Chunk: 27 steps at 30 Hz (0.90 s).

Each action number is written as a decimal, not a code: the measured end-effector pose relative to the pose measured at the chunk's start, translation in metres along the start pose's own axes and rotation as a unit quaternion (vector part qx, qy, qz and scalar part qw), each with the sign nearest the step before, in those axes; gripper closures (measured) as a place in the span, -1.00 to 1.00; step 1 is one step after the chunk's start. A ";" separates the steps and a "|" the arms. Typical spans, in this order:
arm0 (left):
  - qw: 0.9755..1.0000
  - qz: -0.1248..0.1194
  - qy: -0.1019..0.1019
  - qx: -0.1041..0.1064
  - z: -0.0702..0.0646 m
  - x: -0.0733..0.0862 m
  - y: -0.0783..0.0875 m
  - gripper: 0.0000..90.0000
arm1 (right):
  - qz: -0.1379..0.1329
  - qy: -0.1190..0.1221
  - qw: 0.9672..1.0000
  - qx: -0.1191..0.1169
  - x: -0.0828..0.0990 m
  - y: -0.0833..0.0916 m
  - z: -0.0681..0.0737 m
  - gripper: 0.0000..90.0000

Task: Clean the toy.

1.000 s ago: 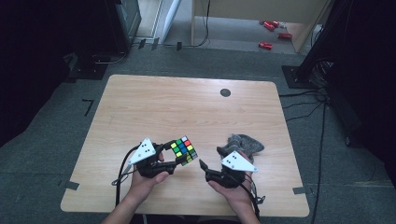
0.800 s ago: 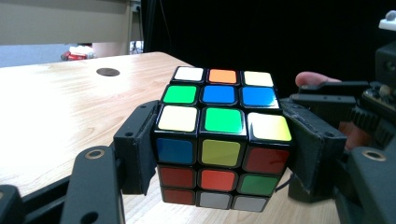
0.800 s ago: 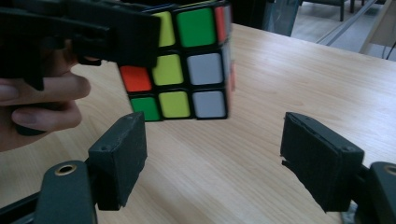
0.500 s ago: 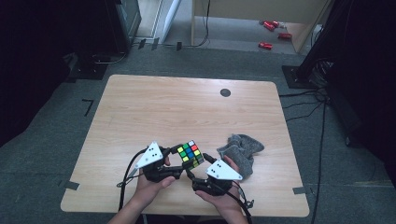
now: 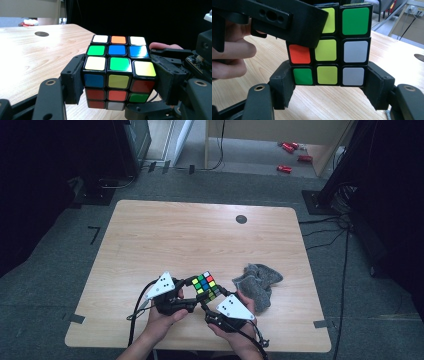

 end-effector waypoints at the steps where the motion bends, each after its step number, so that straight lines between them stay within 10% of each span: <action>1: 1.000 -0.003 -0.001 0.006 0.000 -0.001 0.001 -0.26 | 0.002 -0.002 1.000 -0.001 0.000 0.001 0.000 -0.26; 11: 0.999 -0.038 -0.017 0.010 0.022 -0.011 0.021 -0.39 | 0.023 -0.035 0.999 0.012 -0.003 0.005 -0.030 -0.24; 19: 0.997 0.013 -0.082 -0.008 0.022 0.007 0.013 -0.40 | 0.020 -0.062 0.998 0.015 -0.011 0.011 -0.044 -0.24; 22: 0.992 0.040 -0.123 -0.017 0.016 0.015 0.006 -0.41 | 0.021 -0.084 0.996 0.011 -0.013 0.013 -0.045 -0.24; 27: 0.976 0.079 -0.198 -0.038 0.004 0.026 -0.005 -0.46 | 0.027 -0.098 0.995 -0.006 -0.015 0.014 -0.037 -0.24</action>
Point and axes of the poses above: each handheld gripper's, and its own axes: y roughly backward along the jaws, x roughly out of its underside, z roughly to its left, the point moved 10 cm from there along -y, roughly forward along the jaws, and after that the axes turned 14 degrees about -y, right-handed, at the moved point
